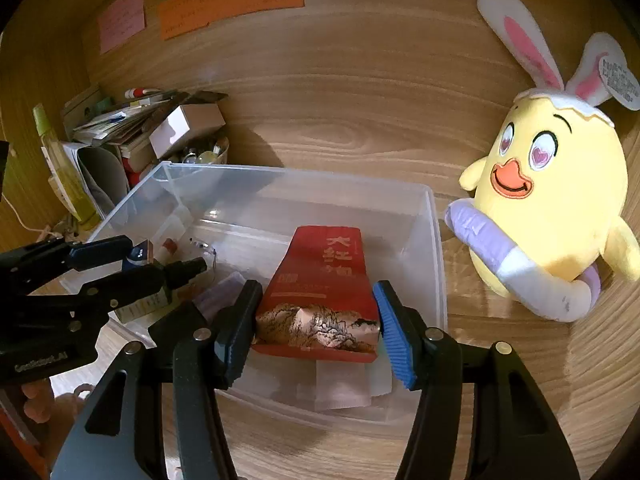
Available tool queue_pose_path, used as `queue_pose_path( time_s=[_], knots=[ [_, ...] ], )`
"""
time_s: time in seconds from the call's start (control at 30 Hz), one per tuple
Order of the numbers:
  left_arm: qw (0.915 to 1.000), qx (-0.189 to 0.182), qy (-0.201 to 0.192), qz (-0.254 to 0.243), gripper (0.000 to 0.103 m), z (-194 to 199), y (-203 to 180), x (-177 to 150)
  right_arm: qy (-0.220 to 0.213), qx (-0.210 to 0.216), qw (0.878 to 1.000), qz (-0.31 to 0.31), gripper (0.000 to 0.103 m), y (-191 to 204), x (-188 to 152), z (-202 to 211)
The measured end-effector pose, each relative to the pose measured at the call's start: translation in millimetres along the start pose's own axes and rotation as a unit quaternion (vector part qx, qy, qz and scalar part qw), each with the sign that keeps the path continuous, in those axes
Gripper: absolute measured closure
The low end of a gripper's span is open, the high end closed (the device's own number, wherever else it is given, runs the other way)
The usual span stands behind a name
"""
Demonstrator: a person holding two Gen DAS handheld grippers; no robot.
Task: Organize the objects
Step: 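Open the left tool to drop the card box while the right tool releases the red packet, then withdraw both open tools from the box toward the bracelet and pale green tube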
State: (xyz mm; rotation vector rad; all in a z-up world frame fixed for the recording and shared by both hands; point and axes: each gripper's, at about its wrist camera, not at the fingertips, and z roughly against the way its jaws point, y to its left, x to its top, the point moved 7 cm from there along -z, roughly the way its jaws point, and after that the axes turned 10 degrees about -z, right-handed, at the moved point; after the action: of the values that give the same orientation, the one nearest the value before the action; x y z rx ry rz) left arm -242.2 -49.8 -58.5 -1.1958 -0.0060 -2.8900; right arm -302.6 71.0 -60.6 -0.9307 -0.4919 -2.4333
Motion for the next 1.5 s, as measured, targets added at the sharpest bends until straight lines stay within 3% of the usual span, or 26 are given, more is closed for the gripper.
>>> queue_pose_path(
  time_s=[0.2,0.47,0.67,0.77,1.0,1.2,1.5],
  knots=[
    [0.9999,-0.005,-0.01,0.006,0.034,8.5,0.1,1.7,0.009,0.001,1.0,0.008,0.047,1.1,-2.7,0.1],
    [0.9996,-0.007,-0.027,0.009,0.028,31.1,0.8,4.7,-0.012,0.01,1.0,0.02,0.033,10.0,0.4,20.9],
    [0.999,0.01,-0.044,0.0,0.019,56.9,0.7,3.0,-0.029,0.025,0.999,0.028,0.029,20.5,1.3,43.7],
    [0.9983,0.017,-0.056,-0.005,0.015,73.2,-0.1,0.7,-0.042,0.031,0.998,0.034,0.022,25.8,-1.3,56.8],
    [0.9967,0.032,-0.072,-0.018,0.008,104.0,-3.2,-12.4,-0.059,0.041,0.997,0.041,0.021,29.7,-14.0,83.5],
    [0.9971,0.032,-0.066,-0.022,0.007,113.9,-4.8,-31.2,-0.059,0.049,0.996,0.036,0.02,25.5,-31.0,97.8],
    [0.999,0.03,-0.024,-0.023,0.007,102.1,-2.5,-69.1,-0.039,0.051,0.997,0.035,0.02,21.5,-64.2,100.8]
  ],
)
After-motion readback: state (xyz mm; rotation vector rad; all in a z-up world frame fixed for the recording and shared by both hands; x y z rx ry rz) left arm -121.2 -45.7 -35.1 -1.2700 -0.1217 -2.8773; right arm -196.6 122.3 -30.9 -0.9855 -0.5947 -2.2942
